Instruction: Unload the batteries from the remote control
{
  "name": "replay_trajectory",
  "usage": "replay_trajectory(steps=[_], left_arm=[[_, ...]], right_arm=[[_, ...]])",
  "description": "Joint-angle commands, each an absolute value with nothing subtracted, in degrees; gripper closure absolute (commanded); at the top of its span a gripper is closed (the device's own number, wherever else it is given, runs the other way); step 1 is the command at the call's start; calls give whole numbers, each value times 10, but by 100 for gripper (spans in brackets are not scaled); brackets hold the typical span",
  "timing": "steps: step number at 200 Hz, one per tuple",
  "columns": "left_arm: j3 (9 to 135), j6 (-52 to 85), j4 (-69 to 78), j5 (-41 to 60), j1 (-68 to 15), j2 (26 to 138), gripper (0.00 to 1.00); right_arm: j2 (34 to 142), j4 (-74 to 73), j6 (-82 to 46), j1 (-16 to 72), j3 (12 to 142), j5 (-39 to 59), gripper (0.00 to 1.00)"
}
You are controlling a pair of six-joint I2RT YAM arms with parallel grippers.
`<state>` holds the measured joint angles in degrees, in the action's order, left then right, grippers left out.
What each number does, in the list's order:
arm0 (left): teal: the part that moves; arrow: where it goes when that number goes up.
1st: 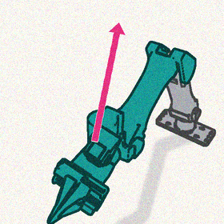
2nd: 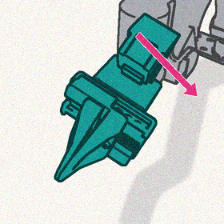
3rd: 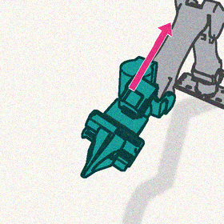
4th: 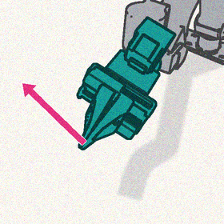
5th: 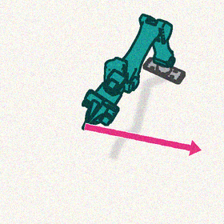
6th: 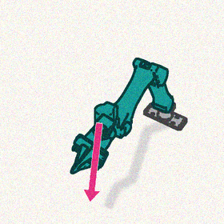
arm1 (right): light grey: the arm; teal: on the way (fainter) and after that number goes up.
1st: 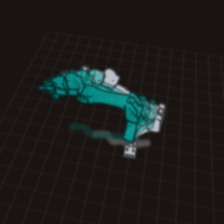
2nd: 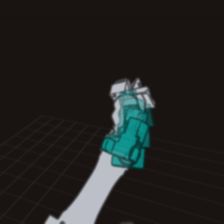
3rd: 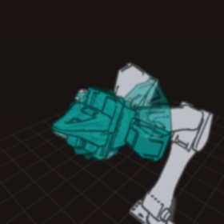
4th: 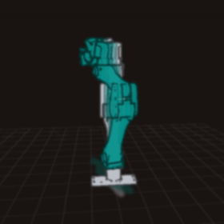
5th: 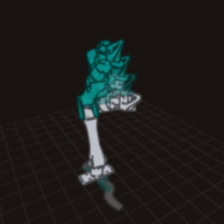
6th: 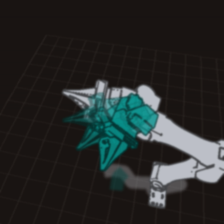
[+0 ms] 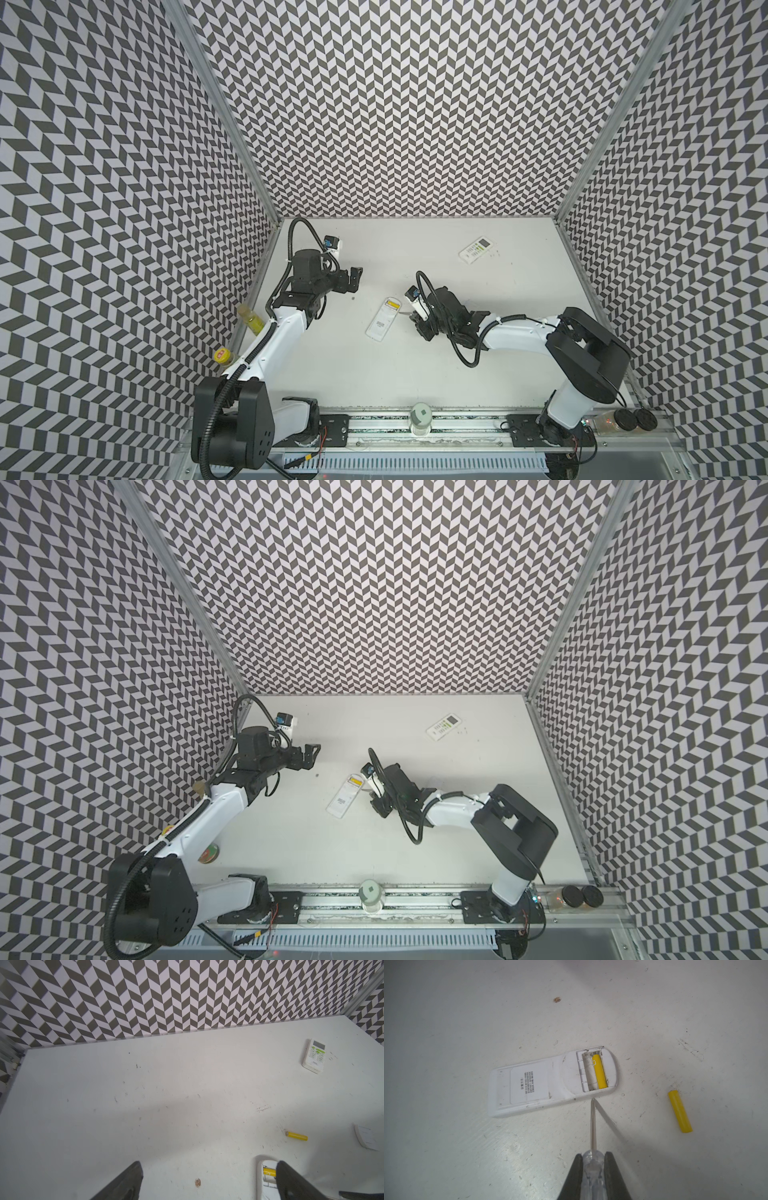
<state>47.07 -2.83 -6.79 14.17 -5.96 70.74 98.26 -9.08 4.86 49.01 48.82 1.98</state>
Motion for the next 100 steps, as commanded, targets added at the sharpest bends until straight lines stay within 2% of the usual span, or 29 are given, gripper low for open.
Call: replay_trajectory(steps=[1,55,100], left_arm=[[490,-73,-107,138,-62,703,0],[507,-115,-127,149,-77,715,0],[498,-155,-143,220,-79,709,0]], right_arm=[[1003,-102,60,493,513,16,100],[1051,-111,83,495,570,66,100],[1088,-118,113,514,614,116,100]])
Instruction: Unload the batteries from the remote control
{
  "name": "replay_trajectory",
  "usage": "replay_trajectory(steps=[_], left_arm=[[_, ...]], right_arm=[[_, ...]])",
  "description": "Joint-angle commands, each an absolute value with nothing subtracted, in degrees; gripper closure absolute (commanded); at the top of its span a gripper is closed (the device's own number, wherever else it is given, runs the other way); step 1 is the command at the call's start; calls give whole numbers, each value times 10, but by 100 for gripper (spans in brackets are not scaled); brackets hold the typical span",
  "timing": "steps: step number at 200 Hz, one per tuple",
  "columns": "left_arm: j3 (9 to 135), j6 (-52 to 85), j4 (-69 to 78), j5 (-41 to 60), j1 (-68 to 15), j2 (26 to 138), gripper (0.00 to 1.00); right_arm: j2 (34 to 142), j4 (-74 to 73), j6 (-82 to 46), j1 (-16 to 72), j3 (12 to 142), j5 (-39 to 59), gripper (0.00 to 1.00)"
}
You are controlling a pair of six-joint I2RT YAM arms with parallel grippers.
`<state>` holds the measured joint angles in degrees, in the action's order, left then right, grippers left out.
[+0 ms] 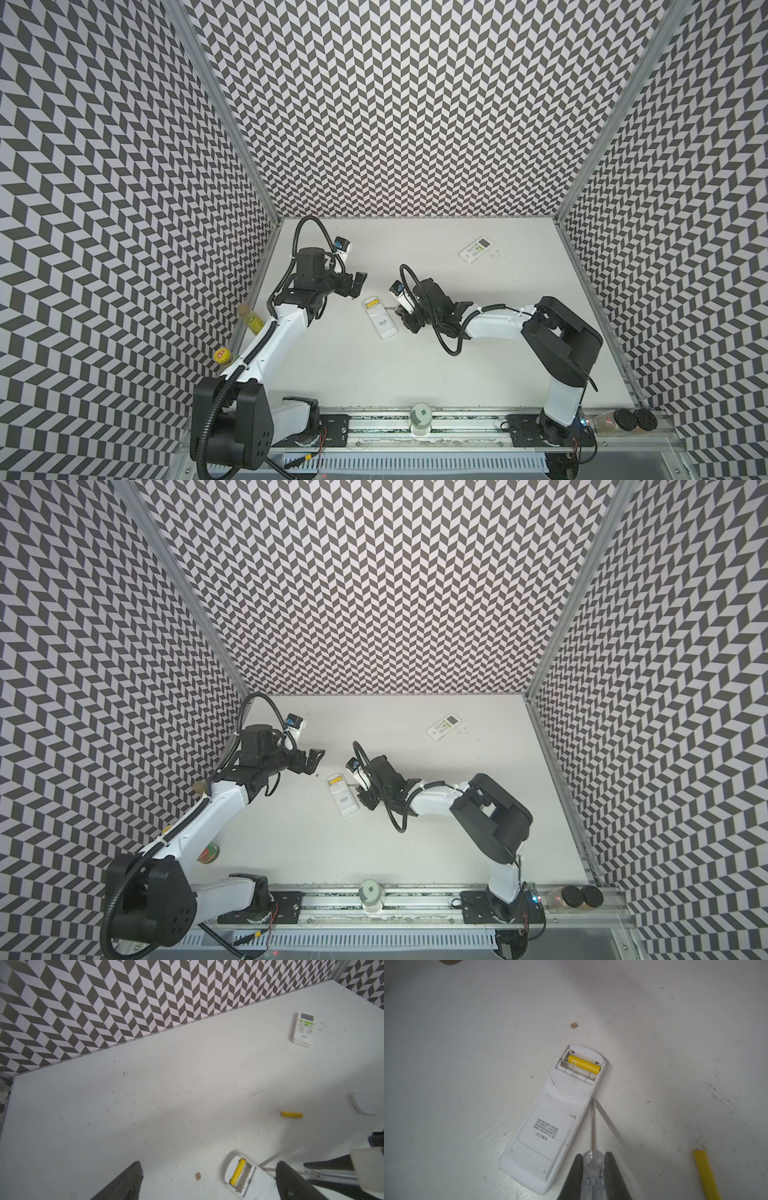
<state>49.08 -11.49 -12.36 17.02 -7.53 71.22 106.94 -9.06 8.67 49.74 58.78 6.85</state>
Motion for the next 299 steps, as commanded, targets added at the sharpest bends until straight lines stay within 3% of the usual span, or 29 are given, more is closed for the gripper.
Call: replay_trajectory(steps=[1,56,89,128,192,233,299], left_arm=[[497,-157,-143,221,-78,709,0],[495,-244,-178,285,-79,707,0],[489,-365,-237,323,-93,714,0],[479,-502,-304,265,-127,735,0],[459,-555,-310,166,-135,779,0],[443,-618,-353,162,-139,785,0],[440,-664,-391,138,-144,818,0]], right_arm=[[1089,-118,113,515,615,116,100],[1096,-108,140,534,633,142,100],[1053,-104,155,531,610,114,100],[957,-118,134,517,531,99,100],[785,-123,82,488,379,71,100],[691,-104,68,459,318,70,100],[632,-97,62,425,277,93,100]])
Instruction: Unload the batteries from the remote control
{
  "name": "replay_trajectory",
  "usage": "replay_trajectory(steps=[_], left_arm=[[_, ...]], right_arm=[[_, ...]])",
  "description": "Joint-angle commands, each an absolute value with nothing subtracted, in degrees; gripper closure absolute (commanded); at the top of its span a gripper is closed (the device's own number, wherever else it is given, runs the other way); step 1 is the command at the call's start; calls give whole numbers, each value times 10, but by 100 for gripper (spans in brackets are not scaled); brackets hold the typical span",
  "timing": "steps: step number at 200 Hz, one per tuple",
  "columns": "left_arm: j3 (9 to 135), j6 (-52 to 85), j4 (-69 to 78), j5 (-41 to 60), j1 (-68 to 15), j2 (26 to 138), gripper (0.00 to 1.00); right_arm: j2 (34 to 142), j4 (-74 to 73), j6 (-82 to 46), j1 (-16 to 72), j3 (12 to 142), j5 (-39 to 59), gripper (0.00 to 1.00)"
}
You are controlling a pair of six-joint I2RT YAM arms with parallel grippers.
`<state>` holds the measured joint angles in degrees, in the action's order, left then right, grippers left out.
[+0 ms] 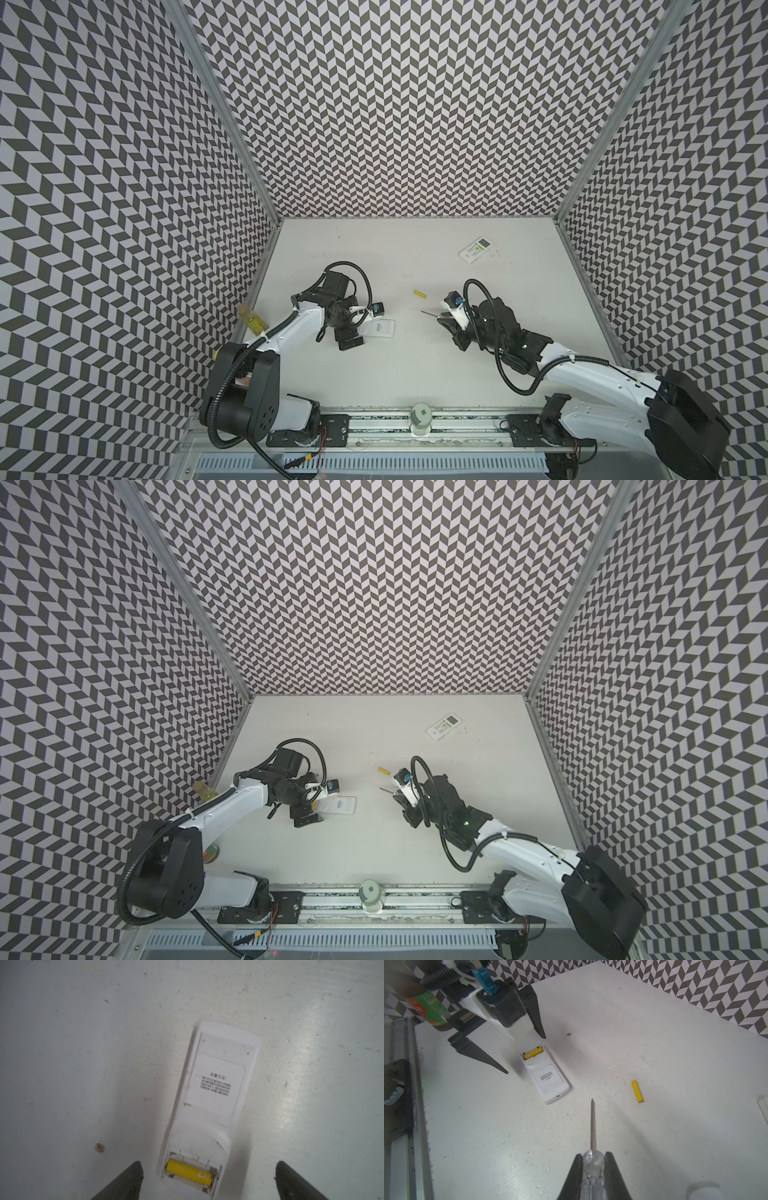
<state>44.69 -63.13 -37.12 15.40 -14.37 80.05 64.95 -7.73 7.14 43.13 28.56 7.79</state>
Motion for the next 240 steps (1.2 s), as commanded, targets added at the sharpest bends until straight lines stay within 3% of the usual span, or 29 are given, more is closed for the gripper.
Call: replay_trajectory(steps=[1,122,152,219,240], left_arm=[[441,-663,-390,137,-144,819,0],[512,-646,-416,131,-127,901,0],[516,-645,-428,148,-129,926,11],[469,-631,-410,165,-147,888,19],[451,-621,-394,156,-151,867,26]], right_arm=[[633,-97,62,425,277,94,100],[643,-114,61,422,268,110,100],[646,-113,62,422,270,112,100],[646,-112,50,419,270,118,100],[645,-107,48,417,273,122,100]])
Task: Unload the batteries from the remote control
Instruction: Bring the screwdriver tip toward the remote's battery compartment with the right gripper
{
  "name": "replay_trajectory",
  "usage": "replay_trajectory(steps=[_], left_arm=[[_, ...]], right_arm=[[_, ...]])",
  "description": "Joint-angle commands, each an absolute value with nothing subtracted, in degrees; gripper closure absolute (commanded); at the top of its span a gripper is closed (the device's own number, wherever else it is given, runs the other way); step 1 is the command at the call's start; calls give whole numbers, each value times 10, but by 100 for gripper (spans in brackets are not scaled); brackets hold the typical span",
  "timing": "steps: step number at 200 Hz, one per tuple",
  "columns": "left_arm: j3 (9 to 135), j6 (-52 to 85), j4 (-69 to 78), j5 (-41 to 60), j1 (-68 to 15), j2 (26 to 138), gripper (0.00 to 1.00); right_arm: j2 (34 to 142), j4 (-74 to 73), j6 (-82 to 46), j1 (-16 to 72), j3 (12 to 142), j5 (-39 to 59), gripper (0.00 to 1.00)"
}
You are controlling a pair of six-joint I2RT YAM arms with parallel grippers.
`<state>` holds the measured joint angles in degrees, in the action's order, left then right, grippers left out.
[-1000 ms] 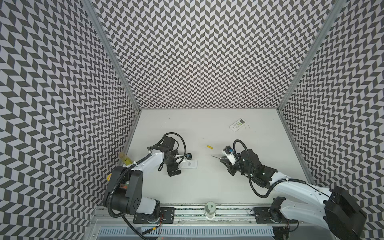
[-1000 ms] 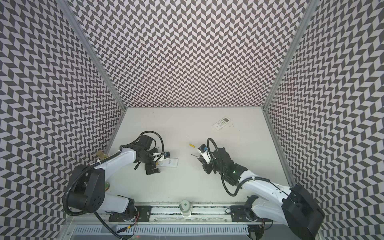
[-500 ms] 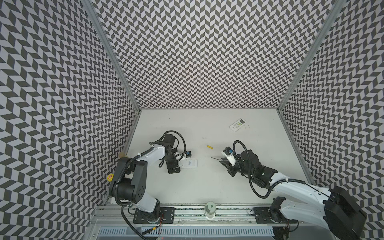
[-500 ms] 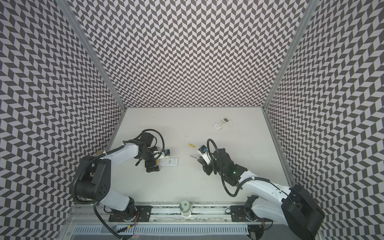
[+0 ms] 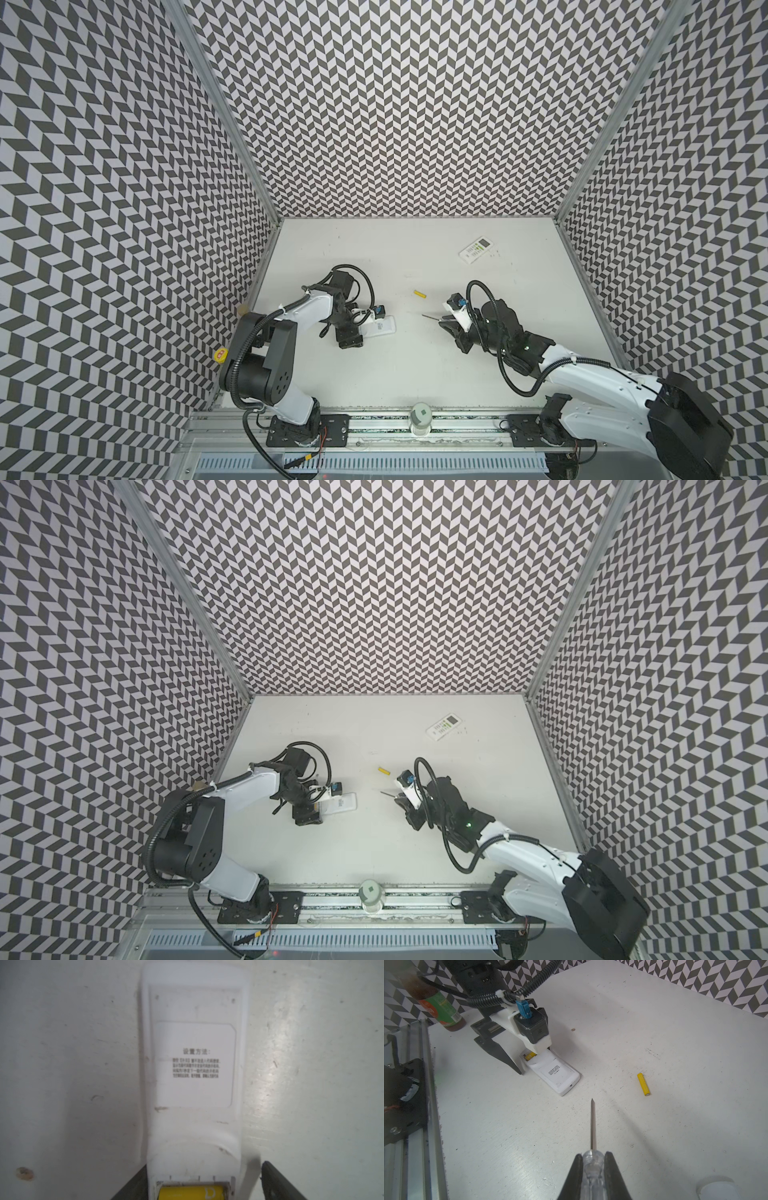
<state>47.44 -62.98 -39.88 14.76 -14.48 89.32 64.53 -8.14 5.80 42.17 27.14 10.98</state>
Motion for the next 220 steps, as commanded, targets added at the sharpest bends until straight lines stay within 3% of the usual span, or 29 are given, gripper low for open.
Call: replay_trajectory(steps=[1,105,130,154,220], left_arm=[[450,-621,-393,156,-151,866,26],[420,-564,-332,108,-154,833,37],[425,-564,-330,111,-153,838,44],[429,-566,-325,124,-154,840,58],[437,-566,-297,178,-193,827,67]], right_arm=[[645,-107,48,417,273,122,100],[634,-96,45,415,276,113,100],[635,-96,46,416,276,113,100],[633,-97,43,415,276,113,100],[623,-87,-15,382,288,159,100]])
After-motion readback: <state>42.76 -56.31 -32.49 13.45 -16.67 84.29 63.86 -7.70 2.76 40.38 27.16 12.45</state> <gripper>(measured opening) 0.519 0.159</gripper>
